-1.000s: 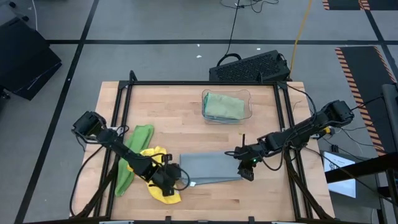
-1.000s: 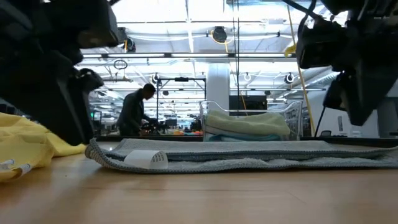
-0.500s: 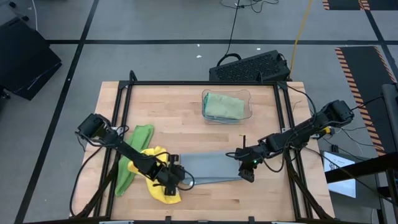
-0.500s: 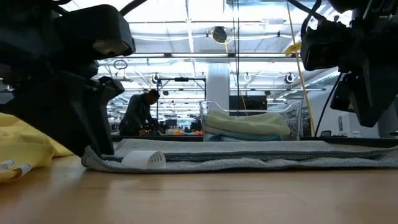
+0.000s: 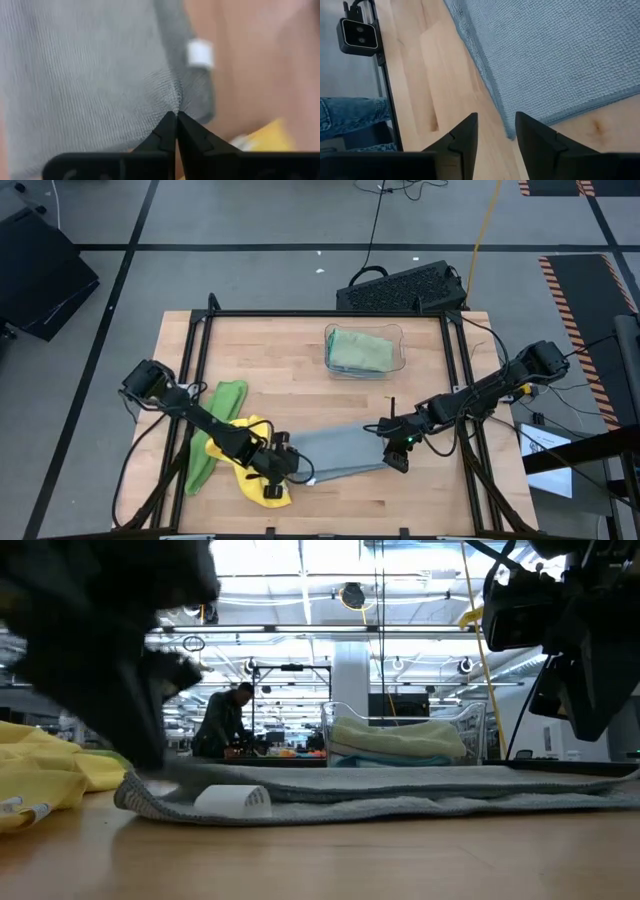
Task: Fold microfiber towels
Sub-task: Fold the gray towel
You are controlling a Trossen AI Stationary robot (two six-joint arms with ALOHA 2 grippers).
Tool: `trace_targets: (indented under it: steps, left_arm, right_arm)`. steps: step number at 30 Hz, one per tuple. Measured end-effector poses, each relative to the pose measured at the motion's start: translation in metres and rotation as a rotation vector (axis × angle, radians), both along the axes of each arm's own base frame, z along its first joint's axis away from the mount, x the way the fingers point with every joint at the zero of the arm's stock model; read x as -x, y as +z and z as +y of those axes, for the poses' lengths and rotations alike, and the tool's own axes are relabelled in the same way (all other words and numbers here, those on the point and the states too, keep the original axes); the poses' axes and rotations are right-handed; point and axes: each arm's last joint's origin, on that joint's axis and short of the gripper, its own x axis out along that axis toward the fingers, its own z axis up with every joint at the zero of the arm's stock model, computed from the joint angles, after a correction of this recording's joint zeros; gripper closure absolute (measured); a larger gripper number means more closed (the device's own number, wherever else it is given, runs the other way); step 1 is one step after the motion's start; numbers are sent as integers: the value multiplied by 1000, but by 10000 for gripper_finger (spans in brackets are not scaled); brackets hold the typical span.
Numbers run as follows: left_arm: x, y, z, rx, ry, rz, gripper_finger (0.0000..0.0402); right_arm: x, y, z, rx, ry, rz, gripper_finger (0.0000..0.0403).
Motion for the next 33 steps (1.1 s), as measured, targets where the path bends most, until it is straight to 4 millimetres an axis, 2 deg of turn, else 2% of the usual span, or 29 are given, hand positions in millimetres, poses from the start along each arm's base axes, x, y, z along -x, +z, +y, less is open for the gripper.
trace_targets:
  steps: [8,12,16,20,26,29,33]
  left_arm:
    - [1,30,4,109,48,-67,387]
    - [-2,35,1,261,21,-51,396]
    - [-7,44,-7,431,-22,-88,390]
    - [-8,43,-10,433,-12,-114,383]
    - [-12,45,-12,462,-11,-153,397]
    - [-13,46,-13,499,17,-151,375]
    - [-12,44,-13,555,53,-96,304]
  right_arm:
    - [-6,5,3,-33,1,-84,277]
    - [-11,11,7,-27,49,-198,287]
    - [-11,10,6,17,0,-204,305]
    - [-10,7,5,21,-8,-202,318]
    - [-9,6,5,16,-16,-199,329]
    - [-9,6,5,24,-33,-202,329]
    - [-10,7,5,20,-40,-208,329]
